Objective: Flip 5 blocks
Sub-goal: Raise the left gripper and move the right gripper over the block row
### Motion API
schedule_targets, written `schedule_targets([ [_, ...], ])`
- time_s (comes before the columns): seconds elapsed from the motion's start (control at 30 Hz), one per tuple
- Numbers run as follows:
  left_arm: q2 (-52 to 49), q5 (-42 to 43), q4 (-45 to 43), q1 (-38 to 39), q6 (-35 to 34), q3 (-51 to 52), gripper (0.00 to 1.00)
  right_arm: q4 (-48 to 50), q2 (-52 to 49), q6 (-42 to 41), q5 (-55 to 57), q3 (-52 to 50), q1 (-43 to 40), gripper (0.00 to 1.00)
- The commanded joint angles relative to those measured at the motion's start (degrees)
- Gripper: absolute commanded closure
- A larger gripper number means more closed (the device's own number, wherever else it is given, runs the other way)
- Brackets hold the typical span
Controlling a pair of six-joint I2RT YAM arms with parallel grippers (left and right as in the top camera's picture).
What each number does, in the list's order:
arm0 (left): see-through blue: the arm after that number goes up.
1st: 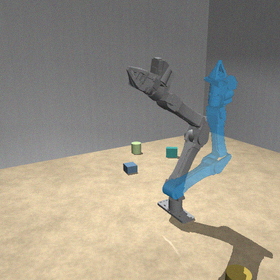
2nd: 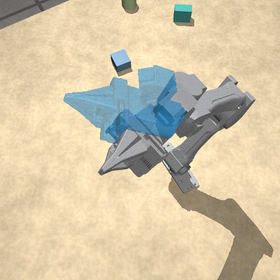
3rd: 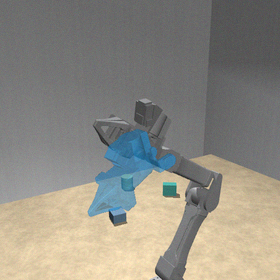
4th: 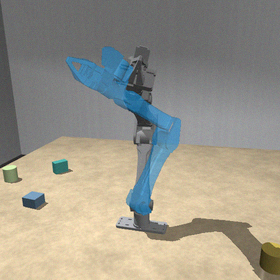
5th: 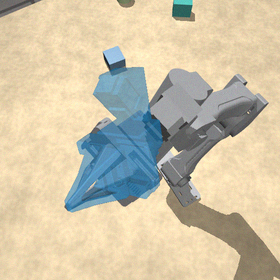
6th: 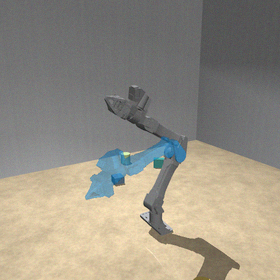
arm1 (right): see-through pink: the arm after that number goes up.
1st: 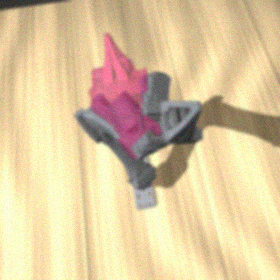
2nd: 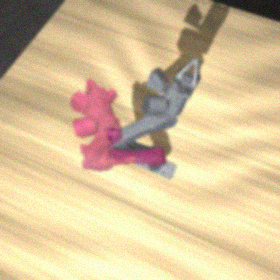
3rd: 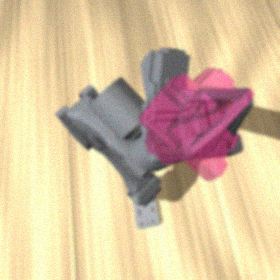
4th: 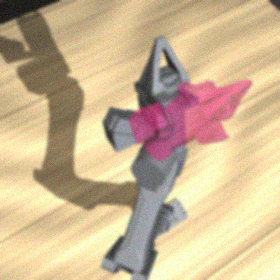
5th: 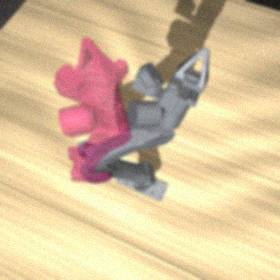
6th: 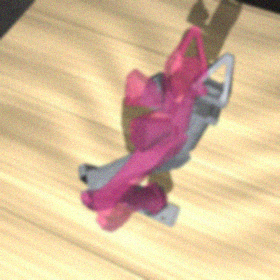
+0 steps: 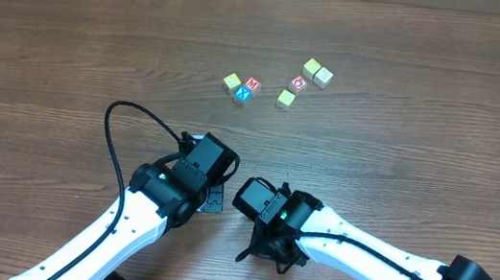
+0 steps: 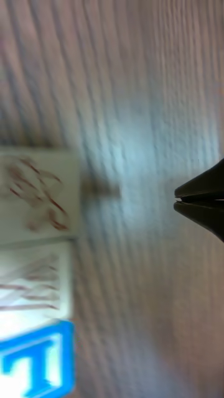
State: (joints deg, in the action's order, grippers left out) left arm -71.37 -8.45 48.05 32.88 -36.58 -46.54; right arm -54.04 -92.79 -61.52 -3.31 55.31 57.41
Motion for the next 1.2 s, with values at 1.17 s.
schedule_targets([
  [1.17, 0.2, -0.5, 0.2, -0.3, 1.9, -0.7, 0.87, 8.4, 0.4, 1.7, 7.1, -3.8, -0.3, 0.96],
])
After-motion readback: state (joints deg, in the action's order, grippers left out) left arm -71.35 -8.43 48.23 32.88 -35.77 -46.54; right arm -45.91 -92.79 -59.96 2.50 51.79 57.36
